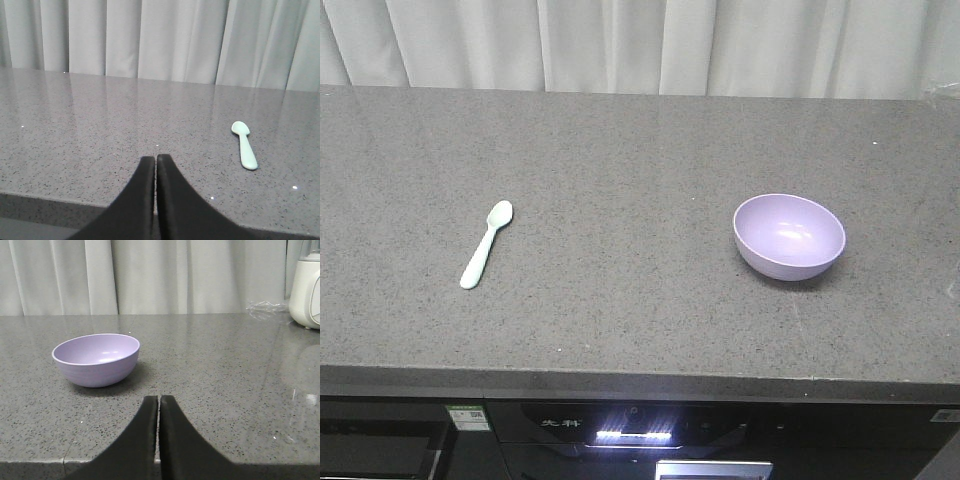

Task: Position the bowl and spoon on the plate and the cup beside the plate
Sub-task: 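Stop the base at the counter facing the lilac bowl and spoon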

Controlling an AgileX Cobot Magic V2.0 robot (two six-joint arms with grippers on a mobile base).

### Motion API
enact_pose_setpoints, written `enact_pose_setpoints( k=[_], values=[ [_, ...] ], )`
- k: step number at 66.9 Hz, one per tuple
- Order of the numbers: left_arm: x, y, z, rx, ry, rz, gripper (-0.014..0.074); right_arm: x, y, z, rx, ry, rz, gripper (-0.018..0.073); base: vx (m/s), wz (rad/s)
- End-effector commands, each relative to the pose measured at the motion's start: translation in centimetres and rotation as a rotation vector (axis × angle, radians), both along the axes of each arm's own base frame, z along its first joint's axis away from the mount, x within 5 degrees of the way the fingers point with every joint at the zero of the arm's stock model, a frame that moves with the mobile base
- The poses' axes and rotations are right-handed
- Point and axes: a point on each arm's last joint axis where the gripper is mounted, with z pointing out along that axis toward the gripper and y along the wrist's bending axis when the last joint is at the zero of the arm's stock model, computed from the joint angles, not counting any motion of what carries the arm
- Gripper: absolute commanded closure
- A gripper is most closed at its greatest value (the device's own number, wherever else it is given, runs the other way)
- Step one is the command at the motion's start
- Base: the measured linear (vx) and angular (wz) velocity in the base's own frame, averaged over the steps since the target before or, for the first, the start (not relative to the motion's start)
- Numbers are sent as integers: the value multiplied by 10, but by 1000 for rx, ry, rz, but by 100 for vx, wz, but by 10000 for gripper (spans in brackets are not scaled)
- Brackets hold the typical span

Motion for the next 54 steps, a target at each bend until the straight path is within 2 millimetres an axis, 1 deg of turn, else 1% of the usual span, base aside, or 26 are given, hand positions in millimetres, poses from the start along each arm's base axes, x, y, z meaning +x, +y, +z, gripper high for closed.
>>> enact_pose_setpoints(
  k=[1,54],
  values=[
    [0,-1,1,-7,-71,-14,602,0,1,4,-21,-67,9,561,3,0],
    [0,-1,1,-7,-71,-14,602,0,1,4,-21,-67,9,561,3,0]
  ],
)
